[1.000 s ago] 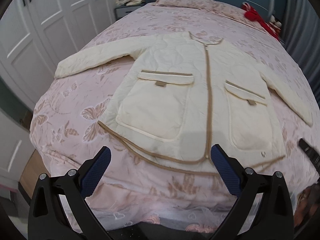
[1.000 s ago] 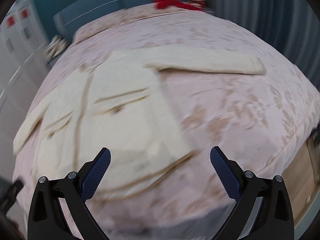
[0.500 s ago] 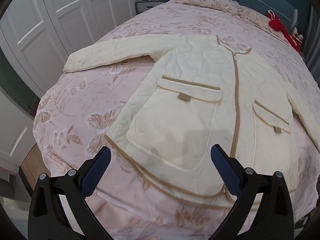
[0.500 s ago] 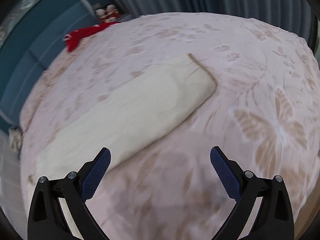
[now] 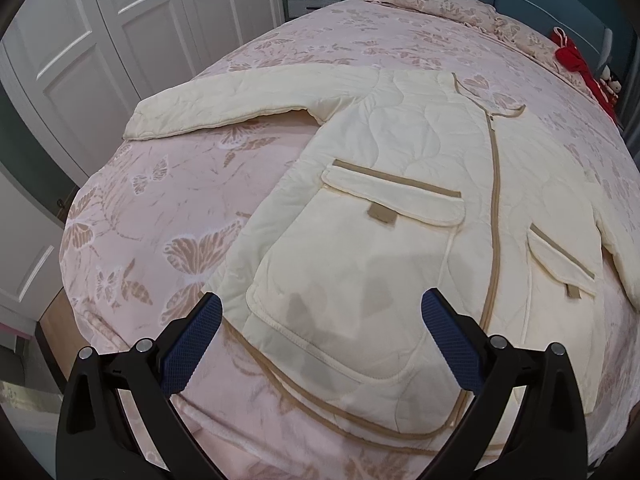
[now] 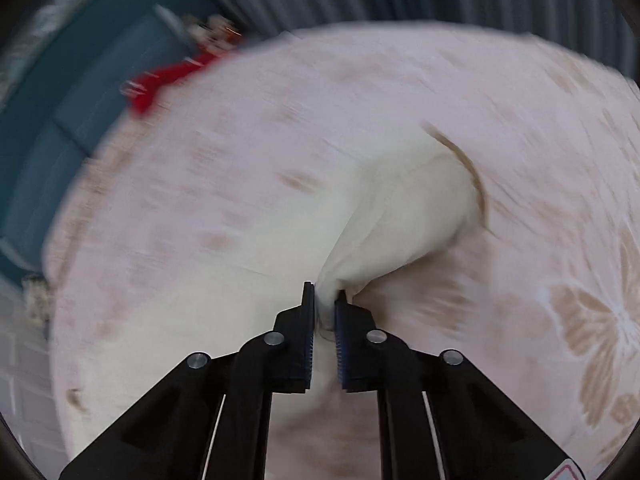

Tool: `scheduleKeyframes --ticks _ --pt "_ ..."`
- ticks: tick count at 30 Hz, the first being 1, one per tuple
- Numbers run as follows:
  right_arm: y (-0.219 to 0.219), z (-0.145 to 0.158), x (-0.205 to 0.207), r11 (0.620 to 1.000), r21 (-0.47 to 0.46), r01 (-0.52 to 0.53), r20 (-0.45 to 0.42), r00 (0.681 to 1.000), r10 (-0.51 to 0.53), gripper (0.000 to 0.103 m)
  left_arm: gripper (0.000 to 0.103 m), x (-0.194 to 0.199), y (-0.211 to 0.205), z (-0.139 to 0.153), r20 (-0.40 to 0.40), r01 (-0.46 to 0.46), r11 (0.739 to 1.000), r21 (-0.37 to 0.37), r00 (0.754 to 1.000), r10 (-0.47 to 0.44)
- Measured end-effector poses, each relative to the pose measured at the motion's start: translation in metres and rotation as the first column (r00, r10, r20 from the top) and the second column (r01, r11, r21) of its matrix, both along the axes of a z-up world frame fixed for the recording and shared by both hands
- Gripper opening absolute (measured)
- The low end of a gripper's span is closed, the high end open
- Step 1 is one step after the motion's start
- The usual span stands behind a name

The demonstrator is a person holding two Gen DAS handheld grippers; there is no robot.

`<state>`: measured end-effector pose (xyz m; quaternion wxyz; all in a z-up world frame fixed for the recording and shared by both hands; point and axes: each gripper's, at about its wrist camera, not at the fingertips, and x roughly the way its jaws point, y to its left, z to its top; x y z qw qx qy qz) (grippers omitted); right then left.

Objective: Fold large clothes

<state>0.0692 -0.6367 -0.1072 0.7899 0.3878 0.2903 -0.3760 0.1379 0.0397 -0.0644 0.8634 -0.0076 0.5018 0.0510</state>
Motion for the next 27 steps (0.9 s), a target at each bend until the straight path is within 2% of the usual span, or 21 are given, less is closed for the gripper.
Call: scheduleKeyframes --ticks 1,3,4,6,9,10,11,12,13,14,15,16,17,18,19,21,23,25,26,27 --pt "0.013 0.019 0.013 0.998 -0.046 -0.049 0.023 0.998 0.051 0.008 0.098 0.002 0.001 -0.001 0.001 -0.005 1.0 -0.005 1.0 0.005" --pt "0.057 0.066 0.049 0.966 -0.16 -0.202 0.069 0.974 0.215 0.007 0.098 0.006 0.004 -0.002 0.005 -0.012 1.0 -0.019 1.0 0.012" --pt "0.082 0.085 0.065 0.94 -0.203 -0.275 0.087 0.951 0.297 0.007 0.098 0.008 0.006 -0.002 0.009 -0.017 1.0 -0.026 1.0 0.017" --pt "0.144 0.12 0.099 0.86 -0.279 -0.426 0.109 0.876 0.47 0.007 0.098 0.012 0.009 -0.001 0.016 -0.026 0.999 -0.04 1.0 0.026" --pt "0.244 0.145 0.141 0.702 -0.33 -0.631 0.107 0.714 0.692 0.007 0.098 0.017 0.018 0.002 0.03 -0.043 0.997 -0.069 0.999 0.045" --pt "0.273 0.145 0.153 0.651 -0.323 -0.687 0.11 0.656 0.747 0.012 0.098 0.019 0.022 0.004 0.036 -0.049 0.995 -0.083 0.998 0.052" --pt "0.313 0.14 0.168 0.571 -0.288 -0.769 0.128 0.56 0.819 0.014 0.098 0.021 0.026 0.005 0.038 -0.054 0.994 -0.096 0.998 0.058" --pt "0.336 0.134 0.177 0.525 -0.261 -0.81 0.138 0.507 0.851 0.019 0.098 0.024 0.03 0.006 0.04 -0.059 0.992 -0.112 0.997 0.064" --pt "0.368 0.124 0.186 0.462 -0.233 -0.856 0.135 0.442 0.887 0.024 0.098 0.027 0.035 0.007 0.04 -0.063 0.989 -0.131 0.997 0.069" --pt "0.396 0.116 0.189 0.412 -0.229 -0.882 0.108 0.398 0.911 0.027 0.098 0.033 0.042 0.009 0.041 -0.072 0.984 -0.161 0.996 0.079" --pt "0.413 0.112 0.187 0.385 -0.238 -0.892 0.08 0.377 0.923 0.034 0.098 0.037 0.046 0.009 0.041 -0.08 0.981 -0.178 0.995 0.088" --pt "0.429 0.109 0.181 0.368 -0.254 -0.895 0.052 0.367 0.929 0.043 0.098 0.042 0.05 0.01 0.039 -0.084 0.976 -0.199 0.995 0.094" --pt "0.438 0.107 0.171 0.366 -0.268 -0.891 0.042 0.369 0.929 0.046 0.098 0.048 0.054 0.011 0.039 -0.085 0.97 -0.227 0.995 0.096" --pt "0.439 0.107 0.163 0.373 -0.271 -0.887 0.044 0.376 0.926 0.05 0.098 0.055 0.057 0.011 0.04 -0.088 0.965 -0.249 0.994 0.101" --pt "0.436 0.105 0.15 0.394 -0.263 -0.88 0.052 0.395 0.917 0.05 0.098 0.061 0.059 0.01 0.042 -0.09 0.961 -0.262 0.994 0.105" --pt "0.418 0.098 0.131 0.451 -0.222 -0.865 0.068 0.447 0.892 0.051 0.098 0.079 0.057 0.004 0.044 -0.073 0.946 -0.315 0.995 0.092" --pt "0.39 0.085 0.113 0.531 -0.156 -0.833 0.061 0.529 0.847 0.052 0.098 0.099 0.051 -0.009 0.016 -0.066 0.929 -0.365 0.997 0.077" --pt "0.364 0.07 0.105 0.594 -0.099 -0.798 0.052 0.592 0.804 0.052 0.098 0.12 0.043 -0.027 -0.042 -0.085 0.897 -0.434 0.996 0.075" --pt "0.347 0.061 0.099 0.641 -0.065 -0.765 0.046 0.639 0.768 0.052 0.098 0.135 0.036 -0.039 -0.072 -0.088 0.863 -0.497 0.996 0.061" --pt "0.334 0.054 0.098 0.667 -0.043 -0.744 0.039 0.666 0.745 0.053 0.097 0.143 0.032 -0.047 -0.093 -0.101 0.85 -0.518 0.994 0.062"
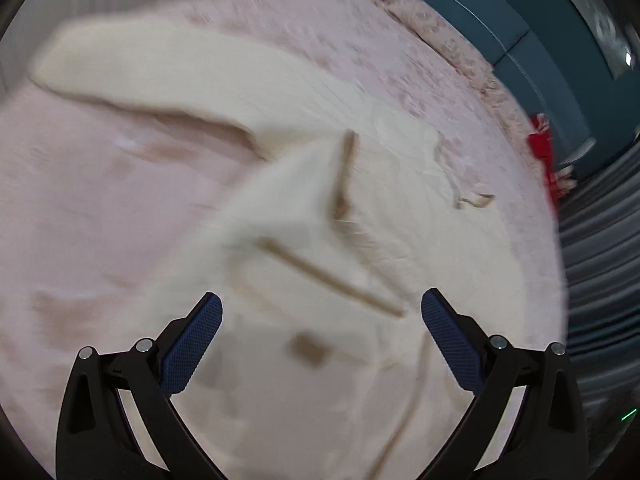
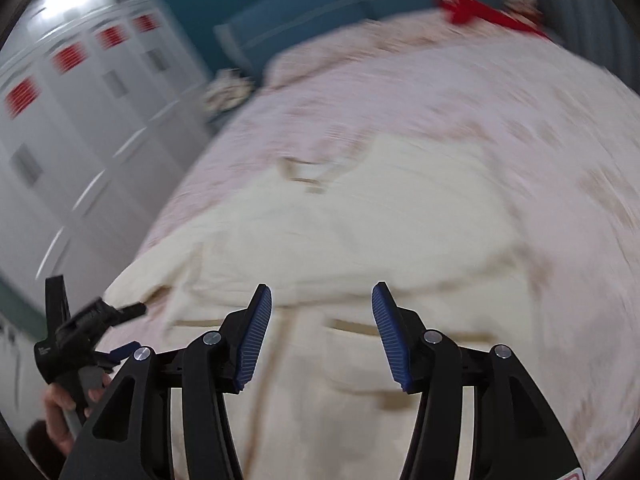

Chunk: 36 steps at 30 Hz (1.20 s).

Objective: Fold large clothes

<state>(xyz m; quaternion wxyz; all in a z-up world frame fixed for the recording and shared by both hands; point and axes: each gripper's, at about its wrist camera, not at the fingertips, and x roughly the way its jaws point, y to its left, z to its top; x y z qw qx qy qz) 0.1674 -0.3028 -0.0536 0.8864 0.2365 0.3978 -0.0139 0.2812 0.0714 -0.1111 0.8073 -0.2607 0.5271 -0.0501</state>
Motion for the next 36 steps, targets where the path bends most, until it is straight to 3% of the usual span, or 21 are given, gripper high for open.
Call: scheduleKeyframes --ticks 6,9,11,12,14,17,19,21,24,25,26,29,31,34,36 --pt "-0.043 -0.04 0.0 0.992 -0.014 0.125 -0.074 0.989 -0.126 0.053 0.087 0.048 -0.028 -0.029 -0.034 -0.009 0.999 -0.036 0.999 0.008" --pt "-0.061 -0.063 0.005 0.984 0.024 0.178 -0.113 0.978 -0.174 0.053 0.061 0.064 -0.031 -0.045 -0.068 -0.016 0.999 -0.051 0.998 0.013" --pt "-0.074 -0.078 0.012 0.974 0.058 0.217 -0.137 0.969 -0.207 0.053 0.027 0.068 -0.031 -0.048 -0.082 -0.009 0.997 -0.079 0.997 0.003" --pt "-0.08 -0.084 0.014 0.969 0.081 0.232 -0.144 0.965 -0.219 0.053 0.017 0.07 -0.031 -0.046 -0.07 0.006 0.996 -0.085 0.998 -0.011" --pt "-0.095 -0.095 0.023 0.949 0.137 0.283 -0.168 0.951 -0.259 0.053 0.007 0.073 -0.033 -0.033 -0.018 0.034 0.998 -0.057 0.999 -0.035" --pt "-0.111 -0.1 0.04 0.922 0.198 0.331 -0.153 0.94 -0.305 0.046 0.006 0.077 -0.039 0.0 0.091 0.073 0.997 -0.009 0.993 -0.072" --pt "-0.121 -0.102 0.05 0.909 0.218 0.356 -0.154 0.932 -0.328 0.011 0.006 0.08 -0.039 0.03 0.184 0.084 0.996 0.002 0.979 -0.083" --pt "-0.126 -0.093 0.058 0.902 0.264 0.34 -0.119 0.94 -0.32 0.008 0.006 0.08 -0.038 0.052 0.265 0.095 0.995 0.008 0.96 -0.093" --pt "-0.113 -0.055 0.051 0.95 0.146 0.277 0.025 0.959 -0.283 0.007 0.006 0.074 -0.045 0.064 0.332 0.11 0.988 0.106 0.933 -0.14" --pt "-0.111 -0.054 0.048 0.954 0.118 0.274 0.046 0.958 -0.281 0.006 0.006 0.073 -0.048 0.057 0.325 0.113 0.983 0.147 0.933 -0.156" --pt "-0.112 -0.064 0.051 0.956 0.088 0.28 0.01 0.959 -0.282 0.006 0.006 0.074 -0.051 0.034 0.273 0.129 0.973 0.193 0.945 -0.179" --pt "-0.115 -0.109 0.064 0.956 0.028 0.292 -0.148 0.947 -0.284 0.006 0.006 0.081 -0.059 -0.031 0.094 0.149 0.964 0.219 0.98 -0.173" --pt "-0.109 -0.116 0.068 0.964 -0.036 0.264 -0.158 0.951 -0.266 0.006 0.007 0.077 -0.065 -0.056 0.057 0.16 0.95 0.27 0.982 -0.182" --pt "-0.096 -0.113 0.076 0.964 -0.158 0.215 -0.166 0.956 -0.241 0.008 0.008 0.073 -0.072 -0.06 0.064 0.157 0.931 0.329 0.98 -0.188" --pt "-0.093 -0.113 0.077 0.961 -0.19 0.201 -0.171 0.957 -0.234 0.009 0.009 0.072 -0.077 -0.059 0.061 0.16 0.918 0.363 0.979 -0.195"
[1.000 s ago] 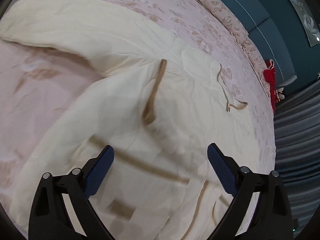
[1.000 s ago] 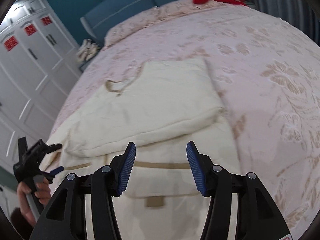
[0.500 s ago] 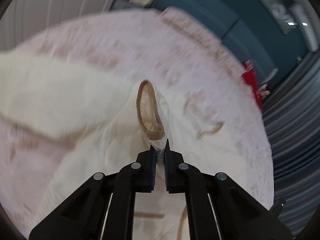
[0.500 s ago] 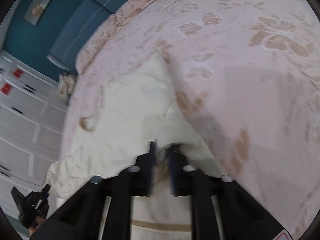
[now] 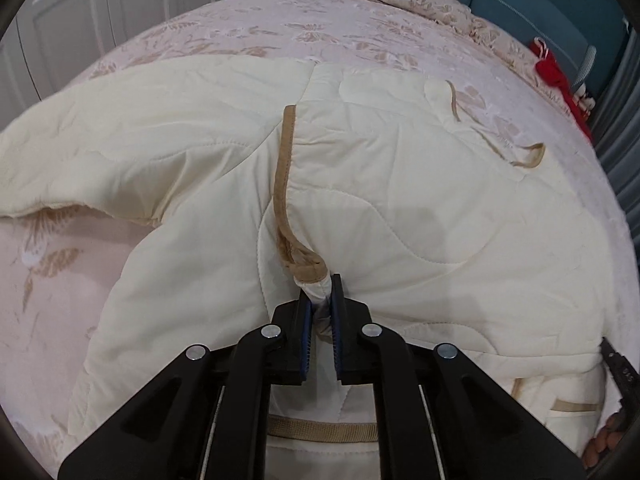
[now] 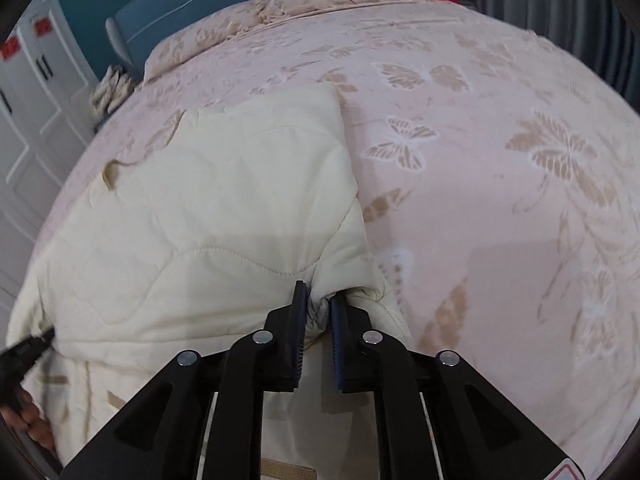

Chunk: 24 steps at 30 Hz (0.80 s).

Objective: Fold large clothes

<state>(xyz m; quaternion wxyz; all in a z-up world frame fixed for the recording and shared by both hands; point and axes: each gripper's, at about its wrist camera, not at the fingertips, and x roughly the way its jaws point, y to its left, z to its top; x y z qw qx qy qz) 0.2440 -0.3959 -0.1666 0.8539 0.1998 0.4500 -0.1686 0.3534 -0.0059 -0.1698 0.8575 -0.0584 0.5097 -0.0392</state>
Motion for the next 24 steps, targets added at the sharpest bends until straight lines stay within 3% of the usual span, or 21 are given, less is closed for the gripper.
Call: scheduleKeyframes --ticks 3,5,6,10,14,21,24 --pt "0.001 0.01 -0.008 1.0 -0.012 0.011 0.003 1.0 -0.011 0.016 0.018 -0.006 -0.005 0.003 0.012 0.015 0.996 0.092 1.0 -0.016" --pt "0.001 0.02 -0.02 0.999 -0.031 0.027 -0.001 1.0 -0.027 0.022 0.038 -0.012 0.002 0.017 0.018 -0.015 0.99 0.14 1.0 0.013" --pt "0.003 0.028 -0.028 0.997 -0.059 0.041 0.0 0.999 -0.041 0.023 0.041 -0.016 0.005 0.025 0.029 -0.032 0.99 0.136 0.999 0.029" --pt "0.011 0.057 -0.044 0.992 -0.103 0.069 0.071 0.996 -0.062 0.025 0.041 -0.025 0.008 0.058 0.076 -0.075 0.987 0.143 0.995 0.065" --pt "0.036 0.068 -0.014 0.99 -0.136 -0.025 0.081 0.996 0.036 0.025 0.041 -0.015 -0.023 0.07 0.079 -0.023 0.988 0.151 0.997 0.011" --pt "0.053 0.026 0.021 0.984 -0.162 -0.074 -0.025 0.997 0.071 0.024 0.041 0.002 -0.062 0.035 0.016 0.033 0.981 0.192 0.999 -0.036" --pt "0.046 0.008 0.021 0.986 -0.156 -0.061 -0.051 0.997 0.054 0.015 0.041 0.003 -0.064 0.016 -0.017 0.032 0.979 0.202 0.999 -0.029"
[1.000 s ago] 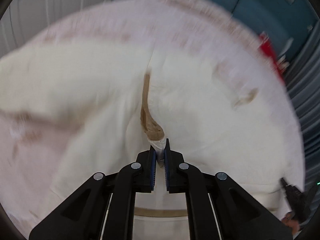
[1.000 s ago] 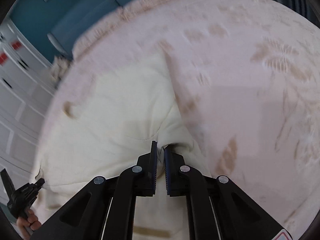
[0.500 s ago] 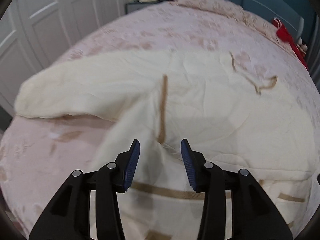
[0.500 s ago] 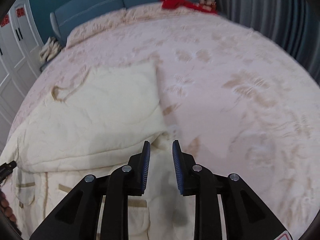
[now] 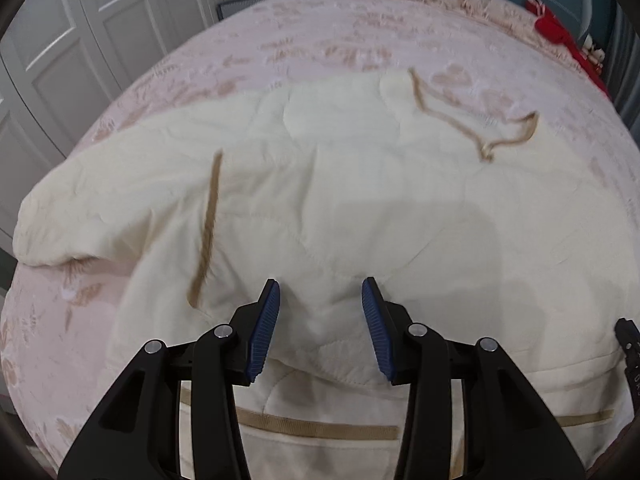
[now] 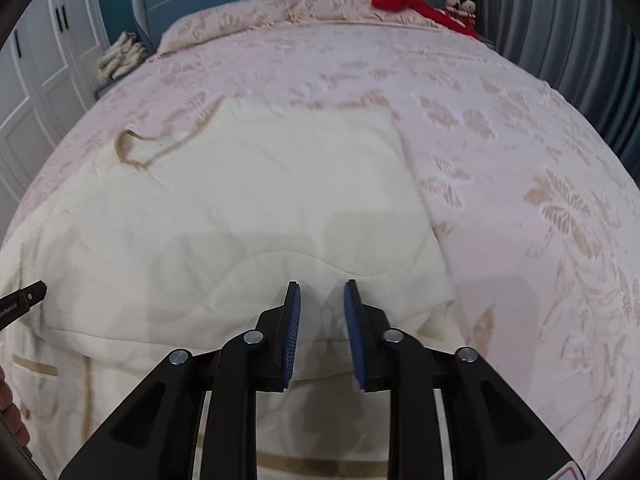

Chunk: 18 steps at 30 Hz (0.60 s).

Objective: Fold large clothes

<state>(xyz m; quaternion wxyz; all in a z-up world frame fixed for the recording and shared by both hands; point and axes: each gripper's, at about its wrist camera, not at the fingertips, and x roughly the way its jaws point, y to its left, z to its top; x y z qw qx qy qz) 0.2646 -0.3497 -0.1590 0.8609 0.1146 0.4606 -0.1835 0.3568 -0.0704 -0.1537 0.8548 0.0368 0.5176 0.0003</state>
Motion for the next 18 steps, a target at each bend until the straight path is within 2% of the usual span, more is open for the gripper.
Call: scheduleKeyframes --ticks 5,7,14,16,18 --pt "-0.005 -0.015 -0.006 1.0 0.016 -0.012 0.017 1.0 0.012 0.013 0.044 -0.007 -0.003 -0.015 0.037 0.023 0.999 0.041 0.999 -0.024" --pt "-0.006 -0.019 -0.008 1.0 0.024 -0.011 0.031 0.999 0.01 0.013 0.045 -0.011 -0.001 -0.02 0.062 0.02 0.999 0.03 0.998 -0.022" --pt "0.005 -0.026 -0.01 1.0 -0.029 -0.01 0.056 0.998 0.011 0.013 0.047 -0.021 -0.006 -0.029 0.151 0.02 0.998 0.066 0.988 -0.029" --pt "0.004 -0.027 -0.01 1.0 -0.028 -0.009 0.061 0.998 0.01 0.013 0.048 -0.021 -0.004 -0.029 0.163 0.017 0.999 0.051 0.986 -0.025" --pt "0.004 -0.026 -0.009 1.0 -0.026 -0.01 0.061 0.998 0.011 0.013 0.048 -0.022 0.004 -0.026 0.171 0.015 1.0 -0.004 0.985 -0.015"
